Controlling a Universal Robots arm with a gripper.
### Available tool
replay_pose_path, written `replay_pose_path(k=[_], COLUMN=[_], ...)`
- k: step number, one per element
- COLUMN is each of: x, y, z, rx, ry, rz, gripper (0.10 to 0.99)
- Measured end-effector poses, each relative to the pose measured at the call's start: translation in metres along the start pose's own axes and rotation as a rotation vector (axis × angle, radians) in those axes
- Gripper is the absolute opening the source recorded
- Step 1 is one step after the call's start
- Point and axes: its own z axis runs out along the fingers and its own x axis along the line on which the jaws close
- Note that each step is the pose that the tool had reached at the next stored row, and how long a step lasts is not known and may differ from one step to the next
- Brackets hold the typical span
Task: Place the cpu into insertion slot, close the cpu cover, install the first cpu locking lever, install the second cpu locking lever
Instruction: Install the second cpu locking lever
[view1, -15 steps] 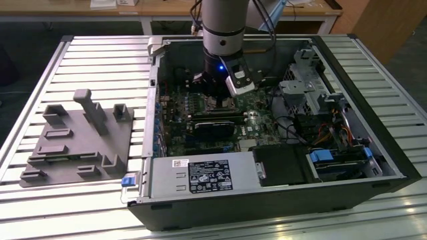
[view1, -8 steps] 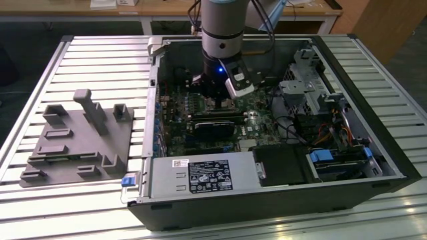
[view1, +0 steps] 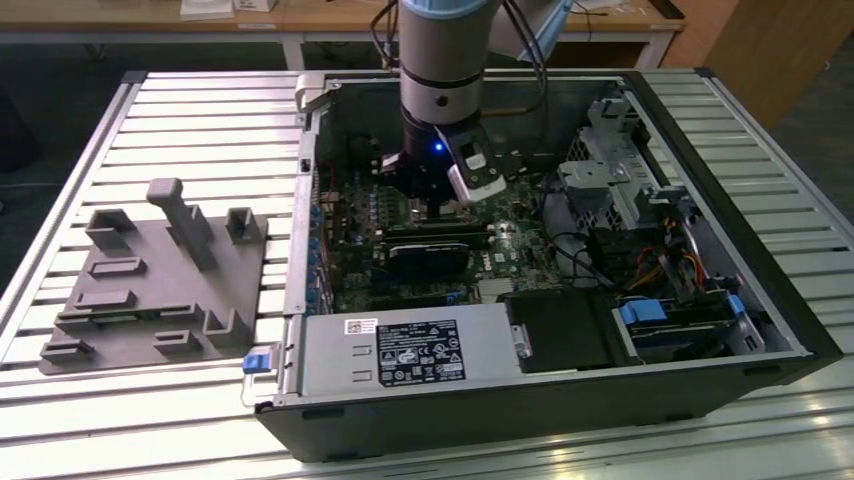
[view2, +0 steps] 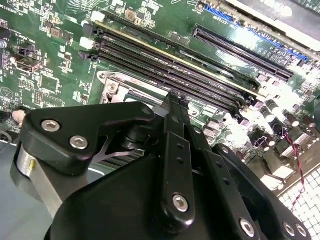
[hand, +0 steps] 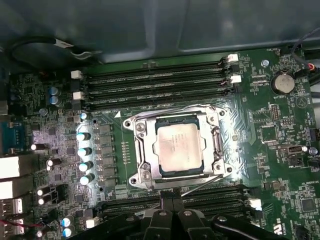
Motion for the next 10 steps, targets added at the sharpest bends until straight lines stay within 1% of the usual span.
replay_pose_path(k=[7,10], x=[-0.0001,0.0016], y=[-0.0093,-0.0124], z=[0.0011,0.0022], rx=[-0.026,-0.041], ry=[0.0037,0.0058], rz=[-0.002,-0.003], gripper=[0.106,0.106])
